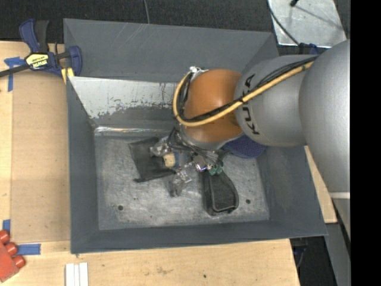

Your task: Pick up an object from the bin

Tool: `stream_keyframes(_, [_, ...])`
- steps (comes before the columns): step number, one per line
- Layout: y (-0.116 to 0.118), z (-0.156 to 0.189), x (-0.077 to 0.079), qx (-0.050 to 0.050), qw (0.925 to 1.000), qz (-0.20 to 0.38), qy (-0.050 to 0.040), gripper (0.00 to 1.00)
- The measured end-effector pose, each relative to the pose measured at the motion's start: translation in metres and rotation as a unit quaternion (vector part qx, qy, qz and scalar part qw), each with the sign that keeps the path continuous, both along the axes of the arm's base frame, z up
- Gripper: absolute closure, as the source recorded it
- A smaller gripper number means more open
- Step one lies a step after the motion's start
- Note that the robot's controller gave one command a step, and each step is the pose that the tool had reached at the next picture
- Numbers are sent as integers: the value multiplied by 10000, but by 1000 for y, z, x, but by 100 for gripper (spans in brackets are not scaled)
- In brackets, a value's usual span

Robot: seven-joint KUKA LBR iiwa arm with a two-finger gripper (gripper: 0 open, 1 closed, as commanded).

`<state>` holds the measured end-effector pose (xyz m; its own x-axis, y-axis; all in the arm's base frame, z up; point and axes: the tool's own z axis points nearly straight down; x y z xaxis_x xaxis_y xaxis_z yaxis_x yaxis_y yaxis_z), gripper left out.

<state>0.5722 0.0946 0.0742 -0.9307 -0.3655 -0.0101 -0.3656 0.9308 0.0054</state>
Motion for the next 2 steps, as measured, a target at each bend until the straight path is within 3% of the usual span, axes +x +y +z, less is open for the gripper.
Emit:
stream_keyframes(1, [0, 4, 6, 7, 9999, -10, -101, 100])
stream_keyframes(2, [9, 144, 25, -33, 9999, 160, -33, 100])
